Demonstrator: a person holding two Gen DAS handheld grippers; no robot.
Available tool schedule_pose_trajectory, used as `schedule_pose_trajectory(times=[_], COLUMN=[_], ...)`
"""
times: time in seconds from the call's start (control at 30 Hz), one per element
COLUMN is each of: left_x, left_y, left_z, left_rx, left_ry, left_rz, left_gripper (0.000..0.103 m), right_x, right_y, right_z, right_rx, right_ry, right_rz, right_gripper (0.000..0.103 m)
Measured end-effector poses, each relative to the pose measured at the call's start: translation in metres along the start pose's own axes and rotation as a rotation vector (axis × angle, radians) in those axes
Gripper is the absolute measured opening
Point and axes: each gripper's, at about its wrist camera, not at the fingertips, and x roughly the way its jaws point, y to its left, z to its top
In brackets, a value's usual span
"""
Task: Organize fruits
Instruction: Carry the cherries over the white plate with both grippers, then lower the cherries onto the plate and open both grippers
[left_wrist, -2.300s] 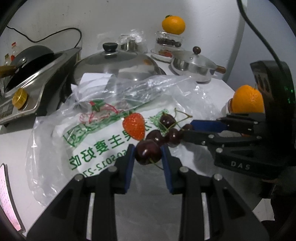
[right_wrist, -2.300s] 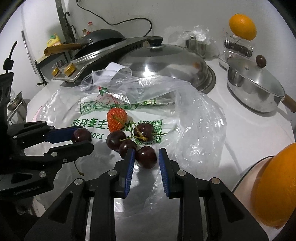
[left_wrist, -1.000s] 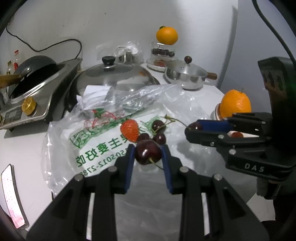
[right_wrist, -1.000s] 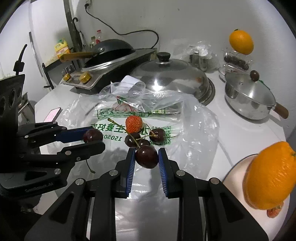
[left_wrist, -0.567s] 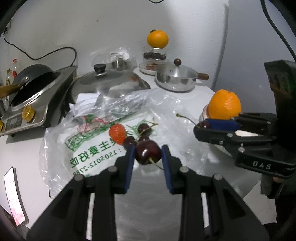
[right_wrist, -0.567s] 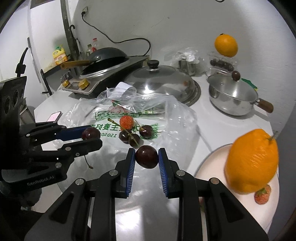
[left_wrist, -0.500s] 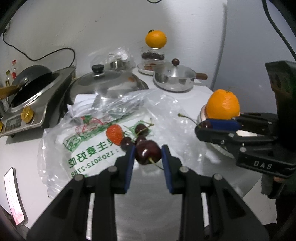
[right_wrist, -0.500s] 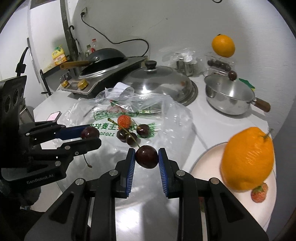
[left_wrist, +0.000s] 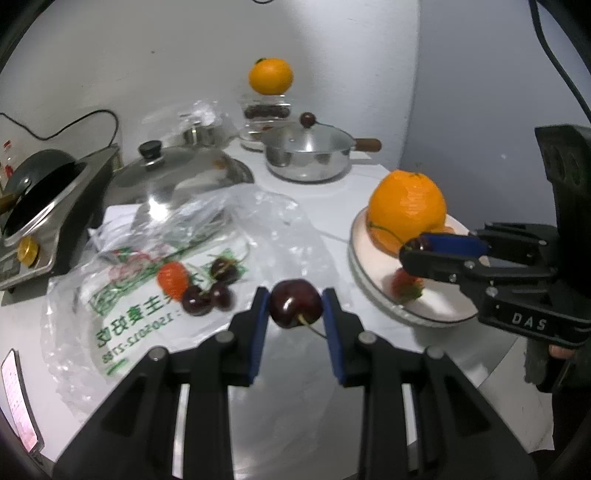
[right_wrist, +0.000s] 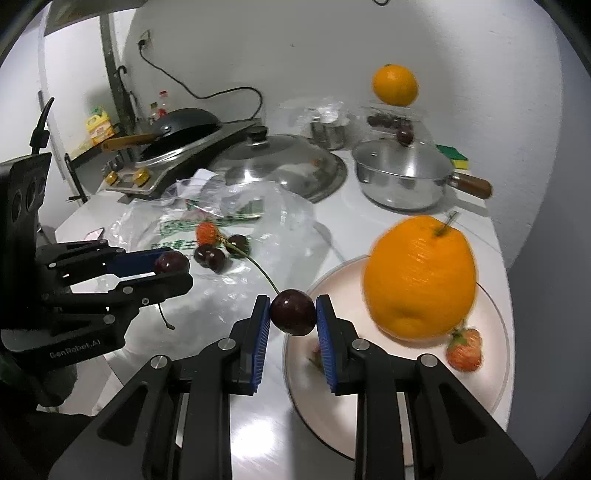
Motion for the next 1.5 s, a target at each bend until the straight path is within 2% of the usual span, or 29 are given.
schedule_pose_trajectory(times=[0.87, 1.5], left_x=[0.033, 0.053], left_y=[-0.090, -0.114], left_z=[0.010, 0.009], left_rx=[0.105, 0.112], left_ry=[0.046, 0.084], left_rz=[-0.113, -0.131], left_gripper=[0.030, 0.031], right_x=[-0.039, -0.034], right_y=[-0.075, -0.098], right_z=[-0.048, -0.060], right_rx=[0.108, 0.135], right_ry=[0.011, 0.035], right_rz=[-0.093, -0.095], right_gripper=[0.027, 0.027])
